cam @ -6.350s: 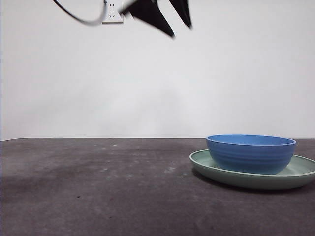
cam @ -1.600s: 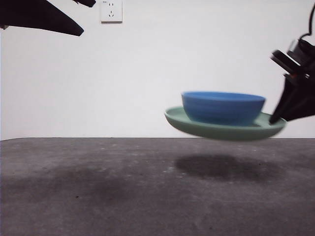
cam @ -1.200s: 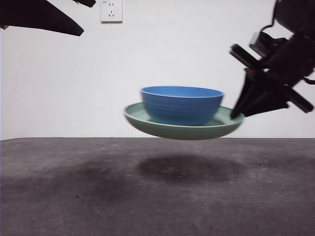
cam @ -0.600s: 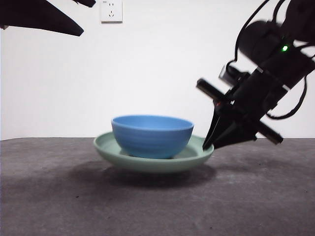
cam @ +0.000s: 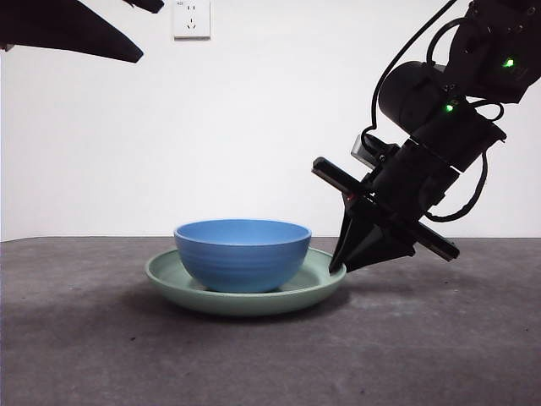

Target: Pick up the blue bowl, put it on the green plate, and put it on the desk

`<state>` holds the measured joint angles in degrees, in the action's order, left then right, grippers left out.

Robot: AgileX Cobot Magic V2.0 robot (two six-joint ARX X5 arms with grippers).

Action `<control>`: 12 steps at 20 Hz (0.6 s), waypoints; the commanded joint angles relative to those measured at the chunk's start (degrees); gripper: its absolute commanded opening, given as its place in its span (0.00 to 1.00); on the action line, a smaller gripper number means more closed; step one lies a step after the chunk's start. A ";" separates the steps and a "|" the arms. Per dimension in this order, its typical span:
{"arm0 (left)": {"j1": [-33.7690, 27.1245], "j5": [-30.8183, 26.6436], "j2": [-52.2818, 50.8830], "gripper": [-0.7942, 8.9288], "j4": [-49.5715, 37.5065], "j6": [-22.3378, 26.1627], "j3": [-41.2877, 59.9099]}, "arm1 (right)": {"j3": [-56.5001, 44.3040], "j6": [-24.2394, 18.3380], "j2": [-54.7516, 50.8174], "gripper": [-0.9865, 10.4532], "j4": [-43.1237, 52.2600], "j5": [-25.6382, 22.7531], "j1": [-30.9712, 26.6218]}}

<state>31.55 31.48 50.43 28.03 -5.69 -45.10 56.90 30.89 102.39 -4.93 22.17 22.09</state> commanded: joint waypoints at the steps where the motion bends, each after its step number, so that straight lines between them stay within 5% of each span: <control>1: 0.33 0.28 0.15 0.31 -0.39 -0.35 -0.37 | 1.18 -0.83 0.96 0.10 -0.90 -0.13 0.28; 6: 0.33 0.28 0.15 0.31 -0.28 -0.35 -0.37 | 1.18 -1.55 0.90 0.25 -1.99 -0.13 0.46; 12: 0.33 0.26 0.15 0.31 0.87 -0.35 -0.37 | 1.18 -2.60 -4.66 0.28 -4.48 -3.19 0.59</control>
<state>31.55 31.48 50.43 29.30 -5.69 -45.10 56.95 29.69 98.13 -9.82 19.20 22.28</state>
